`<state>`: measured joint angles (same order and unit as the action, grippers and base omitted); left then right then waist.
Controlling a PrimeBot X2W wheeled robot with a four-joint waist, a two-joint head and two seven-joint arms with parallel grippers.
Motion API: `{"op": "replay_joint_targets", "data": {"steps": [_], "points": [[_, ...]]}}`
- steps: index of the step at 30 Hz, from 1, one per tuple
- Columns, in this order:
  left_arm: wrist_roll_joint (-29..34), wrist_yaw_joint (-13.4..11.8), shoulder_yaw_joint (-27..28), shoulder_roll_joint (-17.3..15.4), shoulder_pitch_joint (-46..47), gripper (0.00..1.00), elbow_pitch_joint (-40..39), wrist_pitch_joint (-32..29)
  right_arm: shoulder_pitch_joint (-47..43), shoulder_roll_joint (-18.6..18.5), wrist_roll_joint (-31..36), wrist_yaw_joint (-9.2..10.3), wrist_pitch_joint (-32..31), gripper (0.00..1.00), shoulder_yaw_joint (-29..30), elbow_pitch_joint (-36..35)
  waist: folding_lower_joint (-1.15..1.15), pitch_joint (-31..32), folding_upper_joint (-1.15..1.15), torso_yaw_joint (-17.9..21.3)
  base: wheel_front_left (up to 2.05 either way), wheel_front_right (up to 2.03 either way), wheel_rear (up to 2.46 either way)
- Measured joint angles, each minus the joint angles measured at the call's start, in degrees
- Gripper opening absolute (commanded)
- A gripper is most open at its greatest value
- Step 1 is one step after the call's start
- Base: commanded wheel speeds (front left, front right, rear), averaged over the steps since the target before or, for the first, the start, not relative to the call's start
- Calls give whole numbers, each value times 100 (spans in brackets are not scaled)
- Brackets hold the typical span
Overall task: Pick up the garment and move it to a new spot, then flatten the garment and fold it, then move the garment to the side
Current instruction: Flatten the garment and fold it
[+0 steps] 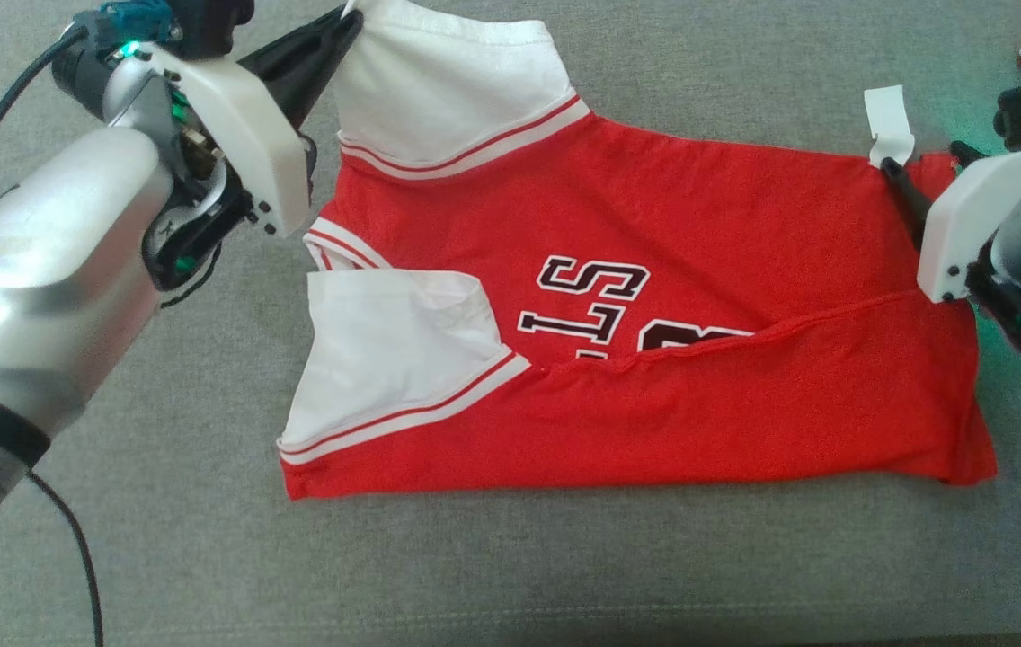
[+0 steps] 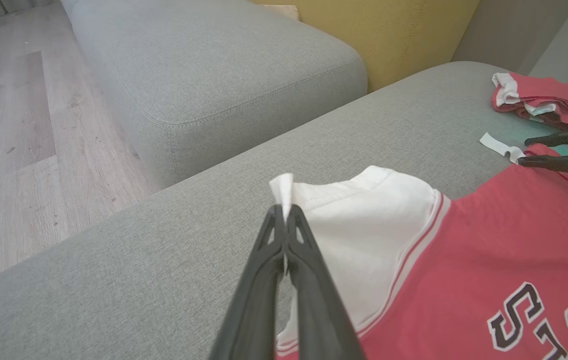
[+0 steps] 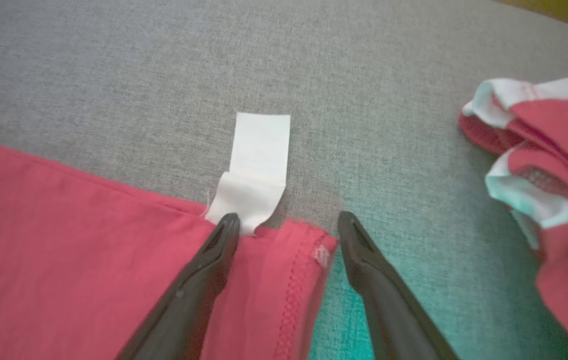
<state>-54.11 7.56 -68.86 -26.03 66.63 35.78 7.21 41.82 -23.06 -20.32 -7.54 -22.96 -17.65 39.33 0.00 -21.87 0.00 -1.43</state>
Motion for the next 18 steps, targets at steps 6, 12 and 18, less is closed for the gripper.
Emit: {"op": "replay_joint_targets", "data": {"steps": [6,12,18], "points": [[0,0,-44,1,-34,0,146,34,231,-88,-380,0,-444,25,-319,187,0,46,0,0,0,0,0],[-51,0,-51,0,-80,0,361,105,239,-168,-558,0,-378,0,-565,120,0,83,0,42,0,0,0],[-56,-14,30,-7,-73,0,591,300,313,-271,-758,0,167,0,-744,-75,0,49,0,71,0,0,0]]}}
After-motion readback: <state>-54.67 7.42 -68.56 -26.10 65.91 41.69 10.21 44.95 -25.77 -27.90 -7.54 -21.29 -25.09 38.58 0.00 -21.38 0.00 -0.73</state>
